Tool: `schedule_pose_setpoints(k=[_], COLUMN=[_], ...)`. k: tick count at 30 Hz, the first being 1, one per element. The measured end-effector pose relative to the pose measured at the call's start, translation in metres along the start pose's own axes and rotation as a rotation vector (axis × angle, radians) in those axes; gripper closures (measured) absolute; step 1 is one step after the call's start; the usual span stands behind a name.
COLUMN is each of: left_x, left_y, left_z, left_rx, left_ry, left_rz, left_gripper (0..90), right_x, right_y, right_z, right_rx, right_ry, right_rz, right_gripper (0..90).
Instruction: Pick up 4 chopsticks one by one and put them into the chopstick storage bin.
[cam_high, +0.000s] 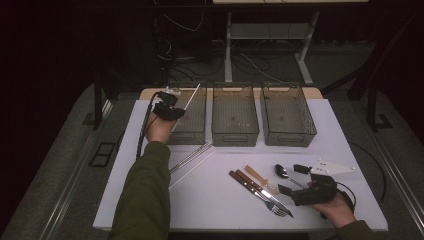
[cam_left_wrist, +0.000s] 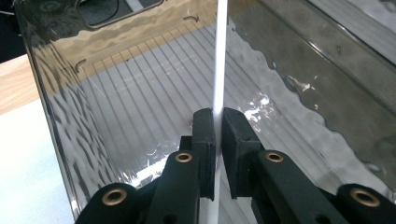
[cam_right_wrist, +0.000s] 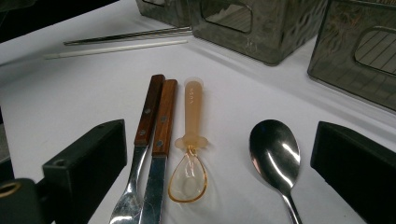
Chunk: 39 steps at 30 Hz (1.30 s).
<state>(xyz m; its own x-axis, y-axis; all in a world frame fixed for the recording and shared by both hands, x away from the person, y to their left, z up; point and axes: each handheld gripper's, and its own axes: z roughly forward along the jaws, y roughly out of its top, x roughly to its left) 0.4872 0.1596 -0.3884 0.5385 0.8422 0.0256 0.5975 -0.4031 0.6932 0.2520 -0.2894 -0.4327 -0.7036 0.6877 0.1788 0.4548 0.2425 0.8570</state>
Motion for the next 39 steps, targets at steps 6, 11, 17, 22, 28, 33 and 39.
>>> schedule_pose_setpoints(k=[6, 11, 17, 22, 28, 33, 39], left_x=[0.0, -0.001, -0.008, -0.014, -0.022, -0.03, -0.046], left_y=[-0.001, 0.0, 0.002, -0.002, -0.01, -0.015, -0.02], left_z=[0.0, -0.002, -0.013, -0.025, -0.043, -0.059, -0.073], left_rx=[-0.001, -0.012, -0.081, -0.123, -0.161, -0.194, -0.232], left_ry=[0.001, -0.008, -0.033, -0.072, -0.108, -0.15, -0.21], left_rz=[-0.005, 0.0, 0.008, 0.01, 0.027, 0.033, 0.054], left_gripper=[79.0, 76.4, 66.8, 60.4, 55.5, 51.7, 46.9], right_x=[0.0, 0.0, 0.0, 0.0, 0.001, 0.003, -0.001], right_y=[0.0, 0.0, 0.0, 0.0, 0.0, 0.002, 0.003], right_z=[0.0, 0.0, 0.0, 0.0, 0.002, 0.006, 0.011], right_rx=[0.001, 0.001, 0.004, 0.009, 0.022, 0.033, 0.052], right_ry=[0.0, -0.002, -0.002, -0.002, 0.004, 0.01, 0.012], right_rz=[0.0, 0.001, 0.0, -0.002, -0.013, -0.019, -0.037], right_gripper=[3.9, 3.9, 3.9, 3.9, 3.9, 3.9, 3.8])
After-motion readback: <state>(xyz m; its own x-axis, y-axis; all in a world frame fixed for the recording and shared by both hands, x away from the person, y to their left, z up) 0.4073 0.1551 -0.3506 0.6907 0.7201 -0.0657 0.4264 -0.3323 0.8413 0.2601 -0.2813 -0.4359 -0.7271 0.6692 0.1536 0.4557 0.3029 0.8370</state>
